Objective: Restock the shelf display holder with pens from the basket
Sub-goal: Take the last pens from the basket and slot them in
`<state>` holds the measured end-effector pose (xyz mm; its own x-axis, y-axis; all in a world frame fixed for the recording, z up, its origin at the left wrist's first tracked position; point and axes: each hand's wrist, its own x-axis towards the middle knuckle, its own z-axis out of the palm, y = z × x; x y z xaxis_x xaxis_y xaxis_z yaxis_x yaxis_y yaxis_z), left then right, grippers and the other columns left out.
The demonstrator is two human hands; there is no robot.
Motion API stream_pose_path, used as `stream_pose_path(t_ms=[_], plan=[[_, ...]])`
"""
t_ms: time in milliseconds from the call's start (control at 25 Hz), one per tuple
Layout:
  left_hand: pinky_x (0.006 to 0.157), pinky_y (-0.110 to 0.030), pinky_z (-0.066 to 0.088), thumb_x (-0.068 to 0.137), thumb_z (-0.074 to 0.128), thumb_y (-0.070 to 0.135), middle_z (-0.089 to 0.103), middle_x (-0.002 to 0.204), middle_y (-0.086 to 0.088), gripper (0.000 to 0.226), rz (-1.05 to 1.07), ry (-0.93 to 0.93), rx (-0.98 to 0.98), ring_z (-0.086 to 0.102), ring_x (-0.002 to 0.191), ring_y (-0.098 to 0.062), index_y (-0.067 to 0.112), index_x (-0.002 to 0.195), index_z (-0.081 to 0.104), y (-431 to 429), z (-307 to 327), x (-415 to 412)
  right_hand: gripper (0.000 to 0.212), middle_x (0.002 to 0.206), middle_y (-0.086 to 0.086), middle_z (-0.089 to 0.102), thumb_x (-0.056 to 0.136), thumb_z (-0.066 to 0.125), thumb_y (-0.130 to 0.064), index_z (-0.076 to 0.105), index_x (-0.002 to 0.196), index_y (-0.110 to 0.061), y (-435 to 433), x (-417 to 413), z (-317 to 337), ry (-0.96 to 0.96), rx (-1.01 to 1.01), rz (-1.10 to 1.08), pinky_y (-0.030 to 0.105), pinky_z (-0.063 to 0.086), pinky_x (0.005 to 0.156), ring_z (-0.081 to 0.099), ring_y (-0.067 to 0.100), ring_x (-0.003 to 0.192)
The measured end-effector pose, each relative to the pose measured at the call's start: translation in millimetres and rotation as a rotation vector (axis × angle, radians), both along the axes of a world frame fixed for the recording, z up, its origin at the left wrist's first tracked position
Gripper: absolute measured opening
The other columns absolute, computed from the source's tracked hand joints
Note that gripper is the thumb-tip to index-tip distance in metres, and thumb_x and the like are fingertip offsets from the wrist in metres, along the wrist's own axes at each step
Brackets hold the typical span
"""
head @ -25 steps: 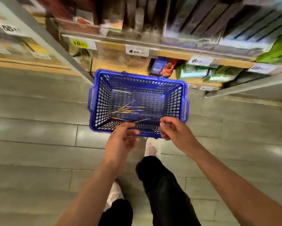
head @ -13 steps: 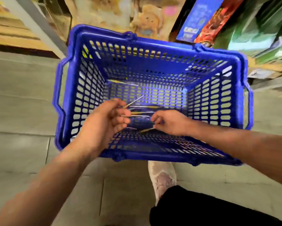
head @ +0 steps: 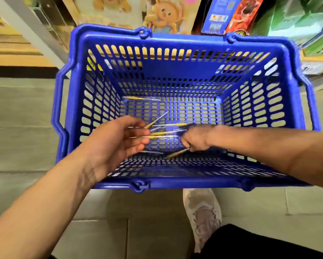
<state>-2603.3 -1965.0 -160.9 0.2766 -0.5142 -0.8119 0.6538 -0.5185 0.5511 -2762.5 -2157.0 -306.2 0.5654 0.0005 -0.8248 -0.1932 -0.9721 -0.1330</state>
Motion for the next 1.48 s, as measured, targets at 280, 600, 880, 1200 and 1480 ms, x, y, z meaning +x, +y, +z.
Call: stream_pose_path(t_ms=[280,600,880,1200,1480], plan=[[0.083,-0.017,0.051,0.101,0.060,0.029,0.074,0.104,0.004,0.016,-0.664,-0.686,0.052,0.068,0.094,-0.010,0.021,0.112,0.069,-14.8,-9.4,12.2,0.016,0.080,-0.013,0.073,0.087,0.071,-0.051,0.075,0.097,-0.040,-23.6,70.6,86.1,-0.275,0.600,-0.443,0.014,0.051,0.068,0.064,0.000,0.070],[0.047,-0.025,0.036,0.105,0.050,0.021,0.055,0.067,-0.004,0.017,-0.352,-0.476,0.132,0.043,0.047,-0.011,0.008,0.104,0.062,-16.8,-15.4,30.6,0.012,0.091,0.002,0.076,0.090,0.075,-0.022,0.072,0.101,-0.017,24.5,83.3,30.6,-0.197,0.921,-0.917,0.033,0.059,0.082,0.072,0.015,0.084],[0.054,-0.029,0.057,0.109,0.044,0.022,0.069,0.071,-0.006,0.017,-0.065,-0.145,0.030,0.065,0.056,-0.017,0.015,0.108,0.059,-17.0,-2.3,28.5,0.023,0.102,0.012,0.069,0.099,0.048,-0.008,0.069,0.107,-0.008,87.4,58.6,-32.1,-0.166,0.136,-0.135,0.030,0.049,0.068,0.058,0.025,0.077],[0.092,-0.049,0.056,0.107,0.043,0.011,0.068,0.107,-0.017,0.019,0.009,-0.357,0.206,0.067,0.097,-0.029,0.002,0.103,0.059,-12.6,-26.7,36.6,0.012,0.084,-0.003,0.077,0.092,0.069,-0.035,0.063,0.095,-0.025,53.1,63.0,21.9,-0.266,0.514,-0.750,0.032,0.057,0.079,0.073,0.013,0.082],[0.075,-0.042,0.053,0.108,0.044,0.030,0.068,0.093,-0.014,0.029,-0.397,-0.929,0.298,0.065,0.084,-0.032,0.009,0.105,0.062,-5.3,-25.5,44.8,0.010,0.084,-0.006,0.075,0.092,0.069,-0.041,0.072,0.094,-0.032,17.2,75.5,81.1,-0.547,0.503,-0.854,0.028,0.061,0.073,0.072,0.005,0.069]])
